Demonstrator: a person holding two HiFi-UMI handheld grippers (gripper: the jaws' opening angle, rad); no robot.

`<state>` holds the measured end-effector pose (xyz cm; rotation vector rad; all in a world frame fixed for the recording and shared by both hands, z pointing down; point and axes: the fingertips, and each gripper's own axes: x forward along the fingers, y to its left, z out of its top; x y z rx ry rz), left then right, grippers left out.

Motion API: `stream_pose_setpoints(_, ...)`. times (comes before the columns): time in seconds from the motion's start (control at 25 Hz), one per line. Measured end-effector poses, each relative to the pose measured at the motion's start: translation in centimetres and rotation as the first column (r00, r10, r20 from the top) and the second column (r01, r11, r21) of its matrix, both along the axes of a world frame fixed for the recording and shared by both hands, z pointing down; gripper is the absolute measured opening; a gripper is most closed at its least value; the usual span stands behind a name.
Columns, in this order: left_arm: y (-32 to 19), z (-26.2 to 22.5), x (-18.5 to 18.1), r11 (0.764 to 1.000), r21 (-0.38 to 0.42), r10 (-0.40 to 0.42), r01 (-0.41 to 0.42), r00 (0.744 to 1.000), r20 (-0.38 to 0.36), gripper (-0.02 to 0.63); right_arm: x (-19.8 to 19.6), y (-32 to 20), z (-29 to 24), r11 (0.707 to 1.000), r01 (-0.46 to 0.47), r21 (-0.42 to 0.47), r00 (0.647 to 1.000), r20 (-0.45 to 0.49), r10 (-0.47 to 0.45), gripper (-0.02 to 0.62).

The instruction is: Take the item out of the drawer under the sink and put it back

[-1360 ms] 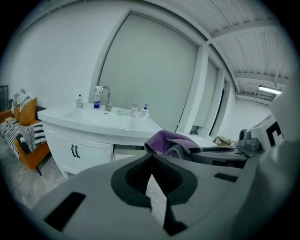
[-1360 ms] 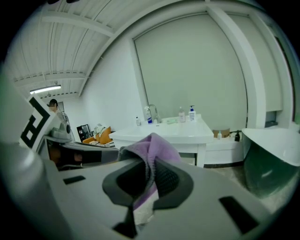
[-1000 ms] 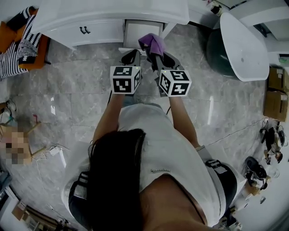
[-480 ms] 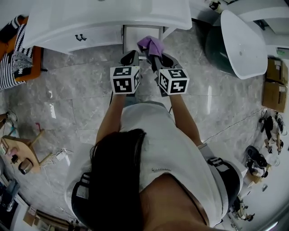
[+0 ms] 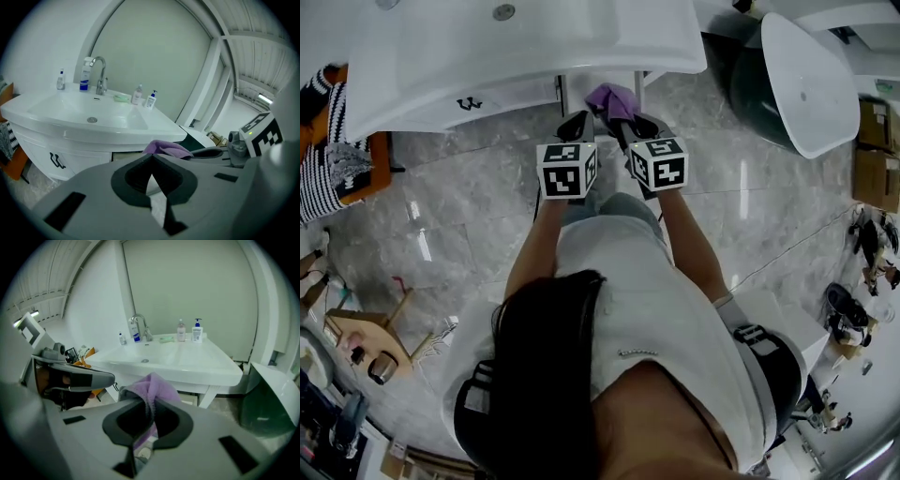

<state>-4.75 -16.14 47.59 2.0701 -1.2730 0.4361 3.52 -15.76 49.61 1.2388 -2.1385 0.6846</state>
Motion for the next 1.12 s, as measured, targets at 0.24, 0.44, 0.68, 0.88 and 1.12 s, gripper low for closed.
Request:
stream_pose_setpoints(0.24, -2.1, 1.3, -0.5, 1.000, -0.027, 0.002, -0.001, 1.000, 0.015, 0.005, 0.3, -2.2, 1.6, 0.999, 0.002, -0.051, 1.000, -0.007, -0.003, 0.043)
stream_pose_setpoints(0.44, -3.1, 3.0, 0.8, 0.999, -0.038, 0.035, -0.033, 0.999, 0.041, 0.005, 0.8, -2.3, 3.0, 0.994, 0.022, -0.108, 1.000, -0.008, -0.023, 0.043)
stream_pose_setpoints(0.68, -4.3, 5.5, 1.7, 0.998, -0.054, 0.018, -0.014, 0.997, 0.079, 0.005, 1.2, -3.7, 4.5, 0.992, 0.063, -0.113, 0.997, -0.029, -0.066, 0.043)
stream_pose_setpoints(0.88, -5.4, 7.3, 2.1, 0.997, -0.082, 0.015, -0.008, 0.997, 0.080, 0.005, 1.0, -4.8, 6.5, 0.984, 0.123, -0.127, 0.990, -0.053, -0.130, 0.043)
stream_pose_setpoints(1.12, -5.5, 9.4, 1.5, 0.992, -0.119, -0.028, 0.033, 0.998, 0.049, 0.005, 1.0, -5.8, 8.7, 0.982, 0.122, -0.141, 0.991, -0.035, -0.128, 0.043)
